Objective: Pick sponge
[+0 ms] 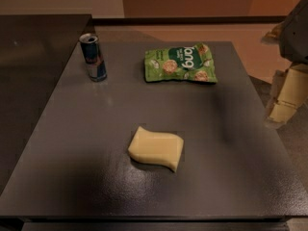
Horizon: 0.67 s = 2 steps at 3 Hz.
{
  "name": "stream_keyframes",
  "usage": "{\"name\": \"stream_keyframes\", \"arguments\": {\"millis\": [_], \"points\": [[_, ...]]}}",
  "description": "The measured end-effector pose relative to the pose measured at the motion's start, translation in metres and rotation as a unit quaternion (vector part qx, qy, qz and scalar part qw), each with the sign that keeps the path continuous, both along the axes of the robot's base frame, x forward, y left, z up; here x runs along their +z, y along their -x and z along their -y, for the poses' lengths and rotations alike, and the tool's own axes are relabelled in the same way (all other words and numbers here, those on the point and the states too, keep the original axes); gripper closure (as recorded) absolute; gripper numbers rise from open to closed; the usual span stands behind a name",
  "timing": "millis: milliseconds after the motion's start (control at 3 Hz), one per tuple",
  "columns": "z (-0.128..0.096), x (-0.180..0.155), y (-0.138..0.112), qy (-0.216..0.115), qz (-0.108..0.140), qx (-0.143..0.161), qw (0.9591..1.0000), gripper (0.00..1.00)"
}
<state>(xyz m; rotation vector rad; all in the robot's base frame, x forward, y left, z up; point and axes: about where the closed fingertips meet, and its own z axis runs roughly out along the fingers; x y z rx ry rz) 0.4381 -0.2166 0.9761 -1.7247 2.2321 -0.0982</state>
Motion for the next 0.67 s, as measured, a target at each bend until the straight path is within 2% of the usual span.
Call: {"name": "stream_keyframes", "arguments": {"millis": [333, 667], "points": [[0.0, 0.0, 0.0, 0.0, 0.001, 0.0, 1.0, 0.0], [-0.02, -0.008, 0.002, -0.017, -0.001, 0.019, 0.9997, 0.0]]}}
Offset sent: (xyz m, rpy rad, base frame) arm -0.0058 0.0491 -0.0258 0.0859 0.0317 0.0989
